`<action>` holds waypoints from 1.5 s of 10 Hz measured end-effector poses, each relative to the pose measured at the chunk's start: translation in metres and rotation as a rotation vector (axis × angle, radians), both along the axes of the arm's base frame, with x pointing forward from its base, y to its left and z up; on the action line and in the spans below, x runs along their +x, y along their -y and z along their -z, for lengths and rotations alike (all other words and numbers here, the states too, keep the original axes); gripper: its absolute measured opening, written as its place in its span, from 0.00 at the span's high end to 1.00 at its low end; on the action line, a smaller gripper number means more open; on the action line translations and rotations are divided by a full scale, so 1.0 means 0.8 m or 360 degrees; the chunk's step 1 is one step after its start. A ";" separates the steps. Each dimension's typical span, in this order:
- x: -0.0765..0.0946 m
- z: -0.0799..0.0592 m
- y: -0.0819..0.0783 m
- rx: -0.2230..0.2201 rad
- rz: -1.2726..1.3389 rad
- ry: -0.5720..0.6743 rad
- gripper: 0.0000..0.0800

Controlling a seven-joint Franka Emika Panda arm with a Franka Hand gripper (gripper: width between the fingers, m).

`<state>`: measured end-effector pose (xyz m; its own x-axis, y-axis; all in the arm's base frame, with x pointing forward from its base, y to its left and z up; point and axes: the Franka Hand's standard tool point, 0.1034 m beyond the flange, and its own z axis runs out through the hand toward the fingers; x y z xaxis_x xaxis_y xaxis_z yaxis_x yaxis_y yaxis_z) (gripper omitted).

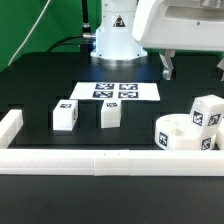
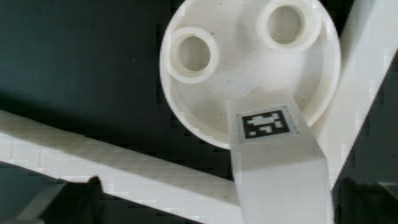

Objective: Assemble stool

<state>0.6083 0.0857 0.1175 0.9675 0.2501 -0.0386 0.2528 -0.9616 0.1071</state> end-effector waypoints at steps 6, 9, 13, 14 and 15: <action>-0.005 0.018 0.099 0.0003 -0.0027 0.0047 0.19; -0.005 0.020 0.097 0.0009 -0.0003 0.0059 0.19; -0.021 0.032 0.135 0.0116 0.0442 -0.0006 0.19; -0.025 0.037 0.141 0.0140 0.0568 -0.0003 0.19; -0.023 0.036 0.136 0.0139 0.0623 0.0003 0.19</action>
Offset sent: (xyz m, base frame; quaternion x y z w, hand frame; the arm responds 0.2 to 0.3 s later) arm -0.0174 -0.0621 -0.0059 -0.0094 -0.0002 -0.0535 0.9985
